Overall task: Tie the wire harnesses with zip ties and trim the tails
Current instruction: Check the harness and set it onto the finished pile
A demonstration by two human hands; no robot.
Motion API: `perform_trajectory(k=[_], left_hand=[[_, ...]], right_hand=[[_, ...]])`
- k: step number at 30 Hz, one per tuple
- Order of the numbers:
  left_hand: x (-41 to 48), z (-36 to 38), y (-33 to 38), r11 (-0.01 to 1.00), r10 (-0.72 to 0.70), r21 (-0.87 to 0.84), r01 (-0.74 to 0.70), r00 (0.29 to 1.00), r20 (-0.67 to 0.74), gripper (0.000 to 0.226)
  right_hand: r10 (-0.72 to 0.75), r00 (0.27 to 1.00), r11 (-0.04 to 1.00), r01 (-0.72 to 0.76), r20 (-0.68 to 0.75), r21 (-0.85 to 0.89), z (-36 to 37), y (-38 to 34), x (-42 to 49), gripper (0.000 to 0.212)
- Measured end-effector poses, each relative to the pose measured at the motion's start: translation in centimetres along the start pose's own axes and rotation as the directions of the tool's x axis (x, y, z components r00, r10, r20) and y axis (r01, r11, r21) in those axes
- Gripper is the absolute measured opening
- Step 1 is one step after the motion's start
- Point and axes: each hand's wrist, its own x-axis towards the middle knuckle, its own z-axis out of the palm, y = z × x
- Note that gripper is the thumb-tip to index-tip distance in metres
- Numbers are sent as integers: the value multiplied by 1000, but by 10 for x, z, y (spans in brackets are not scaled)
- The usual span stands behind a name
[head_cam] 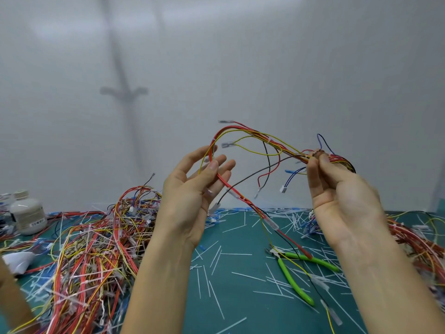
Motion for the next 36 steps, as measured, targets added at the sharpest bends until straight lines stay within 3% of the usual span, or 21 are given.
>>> perform_trajectory(k=[10,17,23,26,29,31,33,36], left_hand=[[0,0,3,984,179,24,-178,983,-40,24],[0,1,6,837,525,206,-507,851,-38,23],[4,-10,9,782,576,290,-551,818,1,26],[7,-18,8,833,398,400,-383,916,49,29],[7,-23,-1,816,53,565,-121,989,135,20],[6,-24,-12,696,-179,717,-25,962,208,20],[4,-23,-23,511,-392,860,-17,885,250,21],[1,-14,-45,186,-566,960,-210,776,279,26]], right_hand=[[16,999,1000,-15,50,-25,0,-3,0,14],[24,992,997,-14,121,-80,0,-6,-3,14],[21,989,993,-2,150,-120,1,-6,-3,12],[-9,988,986,35,157,-165,-1,-8,-1,13],[-61,984,957,105,165,-272,-5,-13,3,15],[-104,977,920,166,188,-354,-9,-18,8,18],[-142,965,854,232,219,-466,-15,-23,13,20],[-175,955,682,293,239,-671,-28,-27,26,24]])
